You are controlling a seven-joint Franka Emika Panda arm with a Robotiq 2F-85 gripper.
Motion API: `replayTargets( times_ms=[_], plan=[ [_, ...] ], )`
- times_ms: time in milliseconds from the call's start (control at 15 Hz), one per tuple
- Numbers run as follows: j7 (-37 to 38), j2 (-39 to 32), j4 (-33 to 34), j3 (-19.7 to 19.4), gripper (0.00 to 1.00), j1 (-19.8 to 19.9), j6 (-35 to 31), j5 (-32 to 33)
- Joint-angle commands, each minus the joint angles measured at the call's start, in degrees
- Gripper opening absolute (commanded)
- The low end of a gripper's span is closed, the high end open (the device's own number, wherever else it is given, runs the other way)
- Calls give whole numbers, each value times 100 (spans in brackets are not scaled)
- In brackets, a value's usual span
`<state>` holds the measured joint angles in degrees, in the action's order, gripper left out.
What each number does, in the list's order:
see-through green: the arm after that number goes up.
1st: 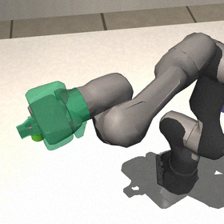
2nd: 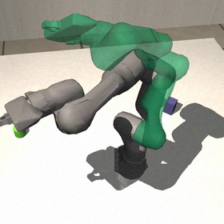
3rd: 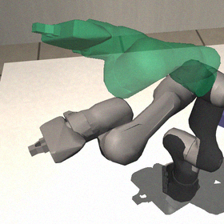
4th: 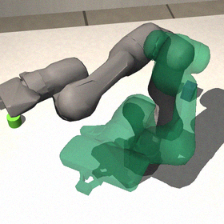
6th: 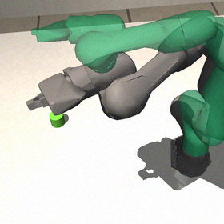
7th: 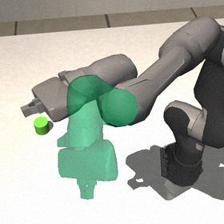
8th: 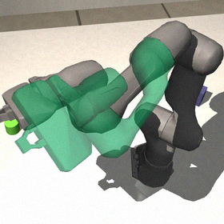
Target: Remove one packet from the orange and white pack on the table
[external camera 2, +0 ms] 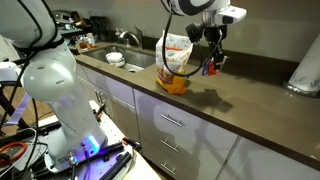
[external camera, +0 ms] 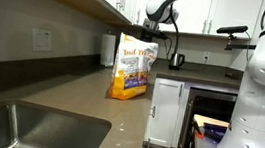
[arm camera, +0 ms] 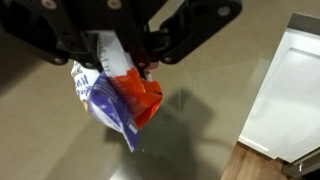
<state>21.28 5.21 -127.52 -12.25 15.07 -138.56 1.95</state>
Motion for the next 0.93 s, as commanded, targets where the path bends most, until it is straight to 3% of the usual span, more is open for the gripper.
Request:
replayTargets(
  times_ms=[0, 533, 600, 667, 867],
  plan=[
    [-648, -863, 438, -60, 9, -110, -39, -706],
    [-790, -2272, 1100, -32, 9, -64, 87, -864],
    [-801, -2353, 1178, -24, 18, -45, 135, -905],
    [-765, -2351, 1247, -29, 50, -50, 244, -896],
    [-449, -2024, 1196, -115, 56, -181, 694, -667]
  ],
)
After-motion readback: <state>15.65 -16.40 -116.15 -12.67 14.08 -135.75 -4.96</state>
